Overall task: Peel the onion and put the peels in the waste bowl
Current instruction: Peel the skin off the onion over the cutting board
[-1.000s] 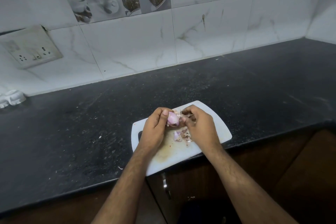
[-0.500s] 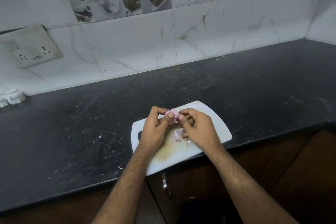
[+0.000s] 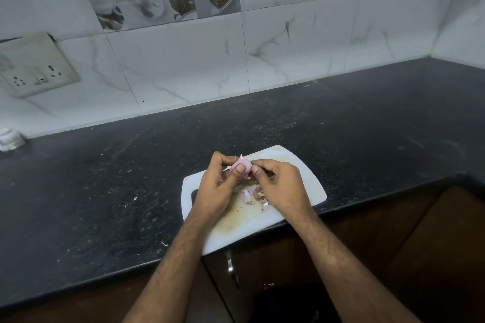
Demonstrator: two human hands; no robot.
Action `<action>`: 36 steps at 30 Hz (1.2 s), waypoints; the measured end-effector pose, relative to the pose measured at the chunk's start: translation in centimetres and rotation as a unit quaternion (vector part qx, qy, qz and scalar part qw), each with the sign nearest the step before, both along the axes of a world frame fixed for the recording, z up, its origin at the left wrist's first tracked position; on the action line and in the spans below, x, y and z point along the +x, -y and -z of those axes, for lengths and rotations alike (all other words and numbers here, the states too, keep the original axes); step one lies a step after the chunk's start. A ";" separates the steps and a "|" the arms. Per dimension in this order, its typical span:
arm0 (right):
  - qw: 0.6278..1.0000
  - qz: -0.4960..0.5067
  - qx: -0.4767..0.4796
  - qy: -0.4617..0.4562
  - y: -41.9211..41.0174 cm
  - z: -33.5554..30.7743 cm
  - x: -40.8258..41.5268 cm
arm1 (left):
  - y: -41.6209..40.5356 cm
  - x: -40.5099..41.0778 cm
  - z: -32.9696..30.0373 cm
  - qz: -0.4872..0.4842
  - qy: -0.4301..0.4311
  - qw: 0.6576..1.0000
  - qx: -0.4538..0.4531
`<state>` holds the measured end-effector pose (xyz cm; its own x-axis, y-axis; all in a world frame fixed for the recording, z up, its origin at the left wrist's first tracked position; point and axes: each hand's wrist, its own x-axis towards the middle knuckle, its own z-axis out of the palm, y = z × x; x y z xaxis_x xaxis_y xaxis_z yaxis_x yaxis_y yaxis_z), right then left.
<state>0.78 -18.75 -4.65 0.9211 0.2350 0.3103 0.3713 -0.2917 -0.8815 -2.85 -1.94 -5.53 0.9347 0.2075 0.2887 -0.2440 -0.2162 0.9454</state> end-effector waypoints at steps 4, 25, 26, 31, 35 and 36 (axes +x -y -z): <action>1.000 0.006 0.001 0.001 0.2 0.0 0.1 | -0.1 0.0 -0.1 0.007 0.001 1.000 0.014; 0.996 0.092 0.010 -0.008 -0.1 0.2 -0.1 | -0.2 0.4 0.2 0.013 -0.002 0.998 0.059; 0.996 0.090 0.012 -0.006 -0.1 0.2 -0.1 | -0.2 0.5 0.2 0.016 -0.005 0.999 0.051; 0.998 0.063 -0.009 0.009 -0.2 0.0 0.1 | 0.0 0.3 -0.2 0.031 -0.028 0.999 0.012; 1.000 -0.020 -0.003 0.019 -0.2 0.0 0.2 | 0.1 0.2 -0.3 0.034 -0.026 0.999 -0.031; 0.999 -0.036 -0.002 0.026 -0.1 0.0 0.2 | 0.0 0.3 -0.2 0.031 -0.024 0.999 -0.037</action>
